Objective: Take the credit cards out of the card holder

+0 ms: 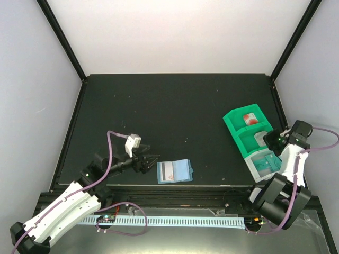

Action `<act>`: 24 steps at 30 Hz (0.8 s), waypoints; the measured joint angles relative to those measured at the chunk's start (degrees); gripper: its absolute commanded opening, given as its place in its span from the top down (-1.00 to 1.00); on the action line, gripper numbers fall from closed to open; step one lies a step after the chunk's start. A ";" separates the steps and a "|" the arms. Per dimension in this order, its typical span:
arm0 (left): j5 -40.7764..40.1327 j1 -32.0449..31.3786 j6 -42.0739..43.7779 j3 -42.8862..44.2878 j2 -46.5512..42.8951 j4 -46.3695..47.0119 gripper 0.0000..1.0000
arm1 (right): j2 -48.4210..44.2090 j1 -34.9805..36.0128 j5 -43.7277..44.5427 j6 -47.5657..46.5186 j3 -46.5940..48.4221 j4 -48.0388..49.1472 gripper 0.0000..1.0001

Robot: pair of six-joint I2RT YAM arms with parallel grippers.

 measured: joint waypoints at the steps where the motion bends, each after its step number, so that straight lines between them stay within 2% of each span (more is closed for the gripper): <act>1: 0.00 0.07 0.00 0.00 0.28 0.02 -0.98 | 0.63 -0.35 -0.28 -0.13 0.00 0.26 0.98; 17: 0.79 0.68 -0.02 -0.02 1.51 0.70 -0.98 | 7.56 -3.78 -7.45 -0.76 0.87 5.79 0.98; 24: 1.20 0.70 -0.02 -0.02 1.55 0.74 -0.98 | 9.88 -4.22 -7.74 0.02 0.87 7.56 0.89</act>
